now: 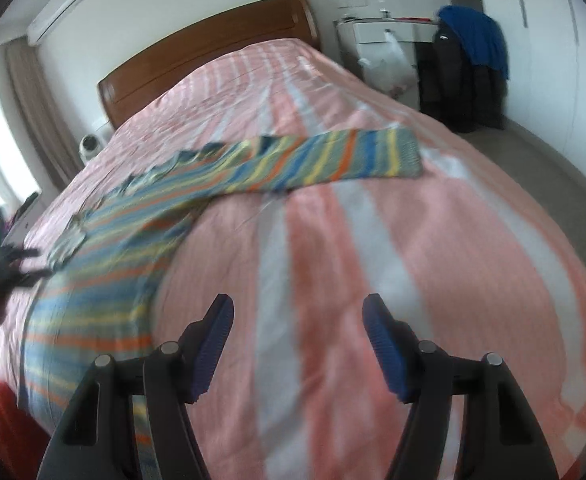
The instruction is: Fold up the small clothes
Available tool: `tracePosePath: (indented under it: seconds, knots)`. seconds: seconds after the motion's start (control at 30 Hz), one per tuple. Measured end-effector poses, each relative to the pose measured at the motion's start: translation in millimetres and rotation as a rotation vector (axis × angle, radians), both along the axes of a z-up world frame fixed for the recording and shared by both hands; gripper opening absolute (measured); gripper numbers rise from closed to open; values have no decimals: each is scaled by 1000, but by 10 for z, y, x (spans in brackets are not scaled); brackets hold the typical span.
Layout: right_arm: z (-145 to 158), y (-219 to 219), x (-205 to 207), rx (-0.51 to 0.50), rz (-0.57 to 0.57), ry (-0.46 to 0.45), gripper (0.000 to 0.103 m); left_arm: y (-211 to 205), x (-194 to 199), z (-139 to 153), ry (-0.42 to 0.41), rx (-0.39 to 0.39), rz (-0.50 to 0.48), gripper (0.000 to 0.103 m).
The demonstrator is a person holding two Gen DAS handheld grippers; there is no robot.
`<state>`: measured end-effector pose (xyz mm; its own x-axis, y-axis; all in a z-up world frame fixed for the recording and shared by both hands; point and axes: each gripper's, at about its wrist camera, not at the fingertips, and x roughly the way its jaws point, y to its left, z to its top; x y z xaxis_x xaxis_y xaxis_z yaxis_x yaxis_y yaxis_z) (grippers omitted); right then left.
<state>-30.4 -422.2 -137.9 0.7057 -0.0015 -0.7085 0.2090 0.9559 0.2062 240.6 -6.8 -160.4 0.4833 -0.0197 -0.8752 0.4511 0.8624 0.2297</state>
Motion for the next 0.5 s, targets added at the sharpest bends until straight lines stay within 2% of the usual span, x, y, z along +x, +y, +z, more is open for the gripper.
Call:
tracePosePath:
  seconds: [0.03, 0.07, 0.1, 0.13, 0.23, 0.3, 0.33, 0.4, 0.47, 0.5]
  knots:
    - [-7, 60, -32, -22, 19, -2, 67, 130, 92, -52, 36, -77, 60, 44]
    - [-6, 106, -51, -39, 34, -4, 67, 267, 133, -49, 38, -149, 135, 26]
    - [-7, 147, -67, -60, 46, -7, 67, 352, 141, -27, 30, -169, 196, 9]
    - [-5, 172, -77, -74, 53, -13, 67, 492, 148, 48, 38, -253, 240, 8]
    - [4, 199, -63, -91, 48, -35, 67, 955, 80, 357, -63, -366, 400, 8]
    - [-7, 201, -51, -102, 39, -39, 67, 1401, 36, 487, -102, -462, 558, 8]
    - [-27, 208, -34, -103, 42, -34, 67, 1732, 23, 504, -126, -501, 672, 7]
    - [-62, 227, -19, -100, 49, -21, 67, 2302, -4, 436, -140, -561, 882, 6]
    - [-88, 240, -5, -103, 55, -11, 67, 2737, -73, 240, -101, -645, 1019, 6]
    - [-103, 245, 3, -103, 57, -8, 67, 2812, -111, 171, -93, -646, 1047, 6]
